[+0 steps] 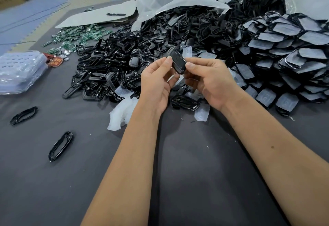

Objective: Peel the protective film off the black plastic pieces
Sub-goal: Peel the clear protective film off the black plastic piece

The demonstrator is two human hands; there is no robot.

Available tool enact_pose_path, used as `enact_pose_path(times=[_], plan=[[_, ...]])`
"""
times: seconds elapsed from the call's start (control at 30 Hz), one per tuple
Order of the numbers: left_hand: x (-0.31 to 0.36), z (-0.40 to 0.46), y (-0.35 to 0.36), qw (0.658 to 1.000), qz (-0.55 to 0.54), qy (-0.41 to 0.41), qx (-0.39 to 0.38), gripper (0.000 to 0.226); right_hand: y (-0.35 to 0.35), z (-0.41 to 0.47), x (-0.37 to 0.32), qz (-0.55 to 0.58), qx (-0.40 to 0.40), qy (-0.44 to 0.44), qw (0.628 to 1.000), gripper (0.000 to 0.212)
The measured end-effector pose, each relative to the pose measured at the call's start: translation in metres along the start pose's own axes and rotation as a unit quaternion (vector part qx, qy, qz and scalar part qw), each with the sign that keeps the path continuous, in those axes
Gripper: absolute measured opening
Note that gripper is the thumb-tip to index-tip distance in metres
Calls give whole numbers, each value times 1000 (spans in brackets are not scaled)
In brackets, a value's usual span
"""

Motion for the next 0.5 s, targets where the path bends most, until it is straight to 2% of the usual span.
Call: enact_pose_path(times=[0.27,0.5], plan=[[-4,-1,1,1000,14,-4,7,10,-5,1,2,26,5,-5,1000,17],[-7,-4,4,990,132,49,-17,19,-15,5,0,-17,2,-17,1000,18]])
Point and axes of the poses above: each hand's wrist, its own z-axis towards the middle knuckle, its own y-axis out of the palm, x = y × z, the point moved 1 cm from there along z, towards the middle knuckle, and after that the axes turned 6 degrees about z, right-handed, at the moved point
